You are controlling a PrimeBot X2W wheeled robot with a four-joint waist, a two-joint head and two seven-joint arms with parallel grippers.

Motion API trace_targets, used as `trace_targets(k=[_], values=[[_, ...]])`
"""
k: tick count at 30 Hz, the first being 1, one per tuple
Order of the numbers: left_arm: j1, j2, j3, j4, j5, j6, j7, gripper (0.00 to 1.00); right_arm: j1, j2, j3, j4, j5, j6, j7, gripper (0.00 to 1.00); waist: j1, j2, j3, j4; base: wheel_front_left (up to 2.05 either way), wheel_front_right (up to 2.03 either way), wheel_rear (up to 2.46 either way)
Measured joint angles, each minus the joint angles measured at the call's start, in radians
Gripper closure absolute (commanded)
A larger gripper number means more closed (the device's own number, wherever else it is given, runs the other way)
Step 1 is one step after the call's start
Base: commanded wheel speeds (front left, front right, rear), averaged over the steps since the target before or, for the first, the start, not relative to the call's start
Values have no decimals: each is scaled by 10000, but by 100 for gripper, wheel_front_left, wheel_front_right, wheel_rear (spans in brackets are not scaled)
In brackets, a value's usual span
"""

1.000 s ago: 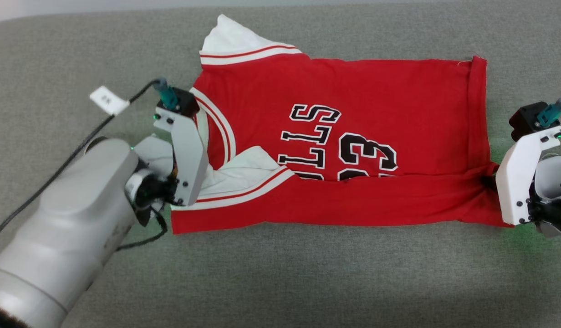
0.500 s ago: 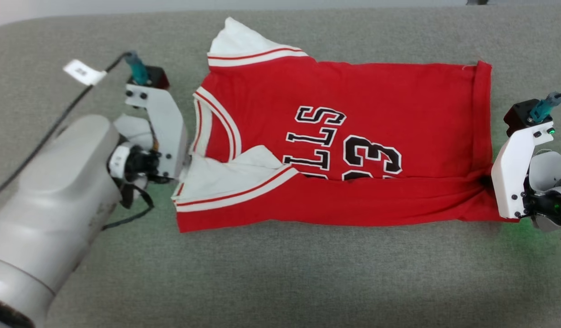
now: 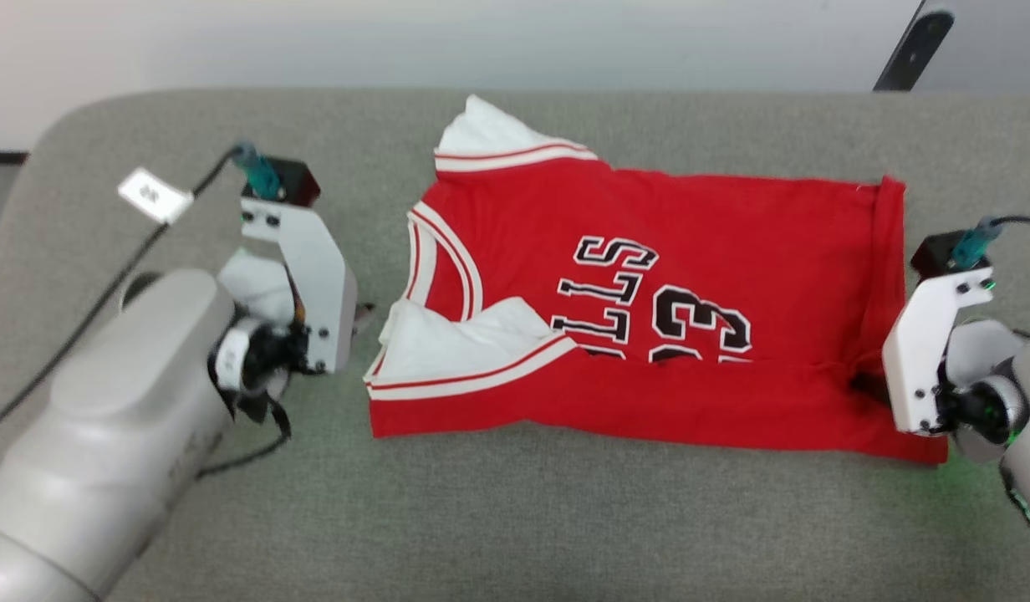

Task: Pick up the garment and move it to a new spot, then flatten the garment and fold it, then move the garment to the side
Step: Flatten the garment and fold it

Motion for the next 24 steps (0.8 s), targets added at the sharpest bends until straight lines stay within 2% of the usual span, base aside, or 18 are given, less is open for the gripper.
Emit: trace_targets(k=[4, 7, 16, 20, 24], values=[[750, 148, 77, -742, -117, 242, -462, 0, 196, 63, 144, -119, 2, 4, -449, 0, 0, 0, -534, 15, 0, 0, 0], [1374, 351, 67, -1409, -194, 374, -663, 0, 288, -82, 240, -642, -65, 4, -1200, 0, 0, -1, -945, -5, 0, 0, 0], [3006, 1143, 291, -3214, -472, 721, -1624, 0, 1591, -895, 420, -2696, -786, 6, -4869, 0, 0, 0, -1972, -232, 0, 0, 0], [3396, 1404, 410, -3812, -259, 533, -2585, 0, 2468, -1066, -194, -3381, -1630, 6, -6790, 0, 0, 0, -2151, -479, 0, 0, 0], [3852, 1607, 537, -4105, 29, 278, -3697, 0, 3598, -736, -1300, -3837, -2656, 6, -8379, 0, 0, 0, -2261, -697, 0, 0, 0]])
